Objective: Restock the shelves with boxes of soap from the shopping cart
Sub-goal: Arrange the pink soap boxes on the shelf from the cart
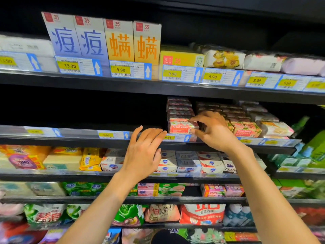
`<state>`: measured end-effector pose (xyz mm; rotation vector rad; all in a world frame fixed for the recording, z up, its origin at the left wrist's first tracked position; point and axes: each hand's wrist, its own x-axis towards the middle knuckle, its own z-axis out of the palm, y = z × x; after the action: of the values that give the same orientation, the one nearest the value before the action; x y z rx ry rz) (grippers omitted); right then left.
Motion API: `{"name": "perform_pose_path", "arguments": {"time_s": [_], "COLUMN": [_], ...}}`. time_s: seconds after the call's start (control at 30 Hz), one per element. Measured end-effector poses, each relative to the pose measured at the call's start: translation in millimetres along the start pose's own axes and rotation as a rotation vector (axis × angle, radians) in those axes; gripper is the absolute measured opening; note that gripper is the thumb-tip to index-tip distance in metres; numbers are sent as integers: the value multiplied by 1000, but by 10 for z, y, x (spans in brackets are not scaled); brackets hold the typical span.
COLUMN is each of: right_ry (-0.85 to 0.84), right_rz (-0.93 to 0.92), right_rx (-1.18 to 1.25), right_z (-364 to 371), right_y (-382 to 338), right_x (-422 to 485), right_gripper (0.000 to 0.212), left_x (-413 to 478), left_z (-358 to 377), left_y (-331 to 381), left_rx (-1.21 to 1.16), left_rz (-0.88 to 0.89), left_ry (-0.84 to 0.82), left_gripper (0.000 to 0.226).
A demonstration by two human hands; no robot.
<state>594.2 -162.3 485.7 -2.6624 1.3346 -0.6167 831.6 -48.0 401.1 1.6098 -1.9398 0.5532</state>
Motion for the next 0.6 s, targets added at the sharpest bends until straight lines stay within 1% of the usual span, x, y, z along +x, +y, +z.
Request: {"name": "perform_pose_path", "arguments": {"time_s": [0.07, 0.17, 0.27, 0.37, 0.5, 0.6], "right_ry": [-77, -139, -151, -217, -340, -407], "right_rz": [7, 13, -72, -146, -119, -86], "right_rx": [76, 219, 254, 226, 241, 287], "right_z": [-96, -220, -212, -128, -32, 77], "right_y": [10, 32, 132, 225, 258, 324], "right_x": [53, 259, 626, 1052, 1509, 1693], "right_gripper": [40, 44, 44, 50, 58, 67], "left_x": [1, 3, -2, -8, 2, 15], "left_z": [13, 45, 110, 161, 199, 252], "left_y": [-17, -38, -55, -78, -95, -118], "left_rx": [-13, -28, -26, -30, -38, -51], "left_rz": [9, 13, 19, 26, 35, 47], "left_ry": [18, 40, 76, 123, 181, 218], "left_gripper": [54, 55, 55, 54, 53, 53]}}
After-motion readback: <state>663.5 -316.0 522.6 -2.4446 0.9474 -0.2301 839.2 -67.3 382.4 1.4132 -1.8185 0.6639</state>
